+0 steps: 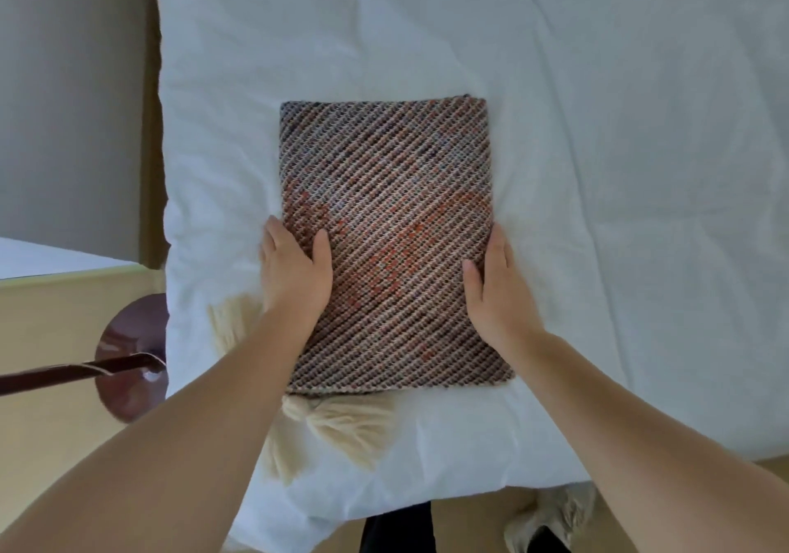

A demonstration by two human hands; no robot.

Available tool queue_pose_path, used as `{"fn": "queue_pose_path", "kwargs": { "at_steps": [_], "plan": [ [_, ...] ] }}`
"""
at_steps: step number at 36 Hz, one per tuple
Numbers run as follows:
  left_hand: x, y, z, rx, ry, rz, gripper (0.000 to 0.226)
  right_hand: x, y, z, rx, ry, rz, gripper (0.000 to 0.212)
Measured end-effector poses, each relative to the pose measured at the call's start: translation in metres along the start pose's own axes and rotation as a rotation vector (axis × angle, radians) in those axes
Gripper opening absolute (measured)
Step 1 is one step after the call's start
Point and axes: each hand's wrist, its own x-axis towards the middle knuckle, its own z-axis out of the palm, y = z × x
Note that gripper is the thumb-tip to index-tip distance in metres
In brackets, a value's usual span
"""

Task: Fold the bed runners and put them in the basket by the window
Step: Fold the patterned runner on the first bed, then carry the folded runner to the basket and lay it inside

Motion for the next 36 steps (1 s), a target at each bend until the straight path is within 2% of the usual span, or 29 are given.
{"fn": "queue_pose_path", "kwargs": {
  "at_steps": [3, 5, 8, 11, 13, 17, 20, 23, 29, 36],
  "plan": [
    [0.018, 0.002, -0.012, -0.07, 0.025, -0.063, 0.071, 0.02, -0.011, -0.011, 0.205, 0.104, 0.084, 0.061],
    [0.024, 0.006, -0.019, -0.174, -0.02, -0.155, 0.06, 0.03, -0.018, -0.017, 0.374, 0.099, 0.192, 0.056],
    [0.027, 0.009, -0.025, -0.37, -0.16, -0.276, 0.043, 0.041, -0.022, -0.022, 0.527, 0.027, 0.262, 0.044],
    [0.026, 0.01, -0.031, -0.589, -0.287, -0.35, 0.045, 0.047, -0.02, -0.027, 0.684, -0.092, 0.325, 0.045],
    [0.025, 0.009, -0.034, -0.706, -0.354, -0.365, 0.045, 0.05, -0.02, -0.032, 0.763, -0.159, 0.351, 0.037],
    [0.016, 0.012, -0.039, -0.704, -0.3, -0.237, 0.047, 0.046, -0.028, -0.042, 0.693, -0.121, 0.303, 0.039],
    [0.001, 0.03, -0.05, -0.599, -0.217, -0.12, 0.033, 0.033, -0.04, -0.055, 0.611, -0.055, 0.259, 0.04],
    [-0.015, 0.062, -0.065, -0.533, -0.18, -0.042, 0.03, 0.015, -0.051, -0.083, 0.539, 0.034, 0.264, 0.042],
    [-0.059, 0.153, -0.106, -0.497, -0.192, 0.175, 0.032, -0.04, -0.063, -0.183, 0.503, 0.252, 0.286, 0.043],
    [-0.134, 0.288, -0.164, -0.588, -0.345, 0.501, 0.024, -0.137, -0.072, -0.331, 0.497, 0.592, 0.264, 0.04]
  ]
}}
